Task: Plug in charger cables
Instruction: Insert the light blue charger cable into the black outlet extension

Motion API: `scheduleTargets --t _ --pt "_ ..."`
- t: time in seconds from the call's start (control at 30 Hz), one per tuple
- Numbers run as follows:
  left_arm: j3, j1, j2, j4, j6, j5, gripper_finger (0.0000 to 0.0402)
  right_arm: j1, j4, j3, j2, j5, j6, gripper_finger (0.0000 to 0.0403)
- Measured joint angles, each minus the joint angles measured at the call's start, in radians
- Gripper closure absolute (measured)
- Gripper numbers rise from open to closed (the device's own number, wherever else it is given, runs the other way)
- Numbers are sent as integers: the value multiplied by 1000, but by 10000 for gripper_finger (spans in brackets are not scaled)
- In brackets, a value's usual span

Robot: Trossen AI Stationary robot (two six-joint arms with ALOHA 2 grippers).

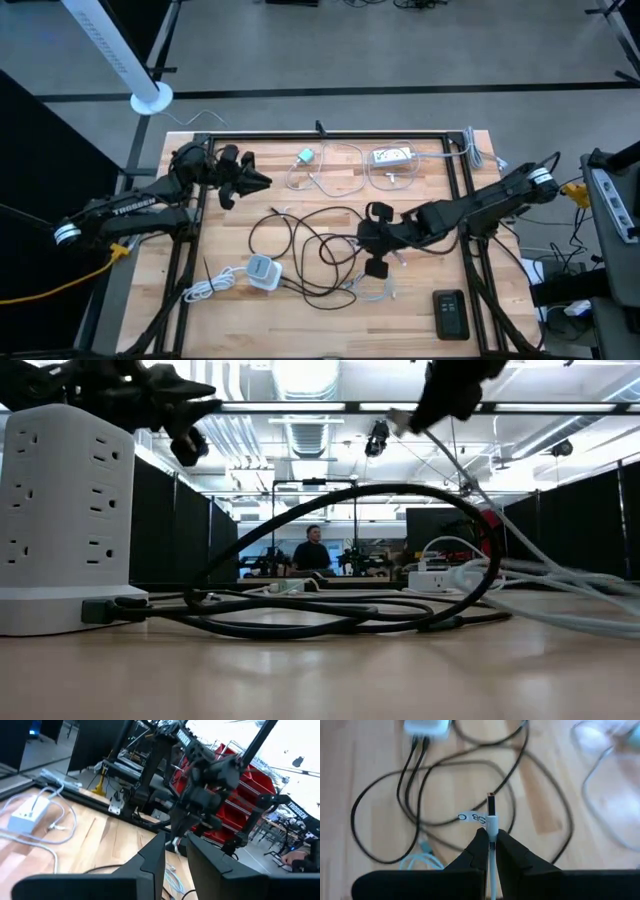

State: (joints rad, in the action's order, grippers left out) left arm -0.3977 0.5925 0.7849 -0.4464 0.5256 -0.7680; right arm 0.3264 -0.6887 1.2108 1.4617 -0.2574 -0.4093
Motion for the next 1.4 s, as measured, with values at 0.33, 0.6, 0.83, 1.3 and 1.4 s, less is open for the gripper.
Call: scheduleTargets --t 0.33,0.6,0.83,1.3,1.4 --pt "-88 -99 112 -42 15 -9 335 -19 16 69 -29 -198 154 395" --pt "-367 -282 330 41 -208 88 335 -105 15 73 -27 -199 256 395" --pt "-691 -374 538 573 -548 329 335 -134 89 73 -29 -182 265 395" --pt "-959 -428 729 832 -755 322 335 -135 154 75 -34 -109 233 395" --pt "-960 -429 742 832 -755 338 335 -137 155 75 -34 -109 227 395"
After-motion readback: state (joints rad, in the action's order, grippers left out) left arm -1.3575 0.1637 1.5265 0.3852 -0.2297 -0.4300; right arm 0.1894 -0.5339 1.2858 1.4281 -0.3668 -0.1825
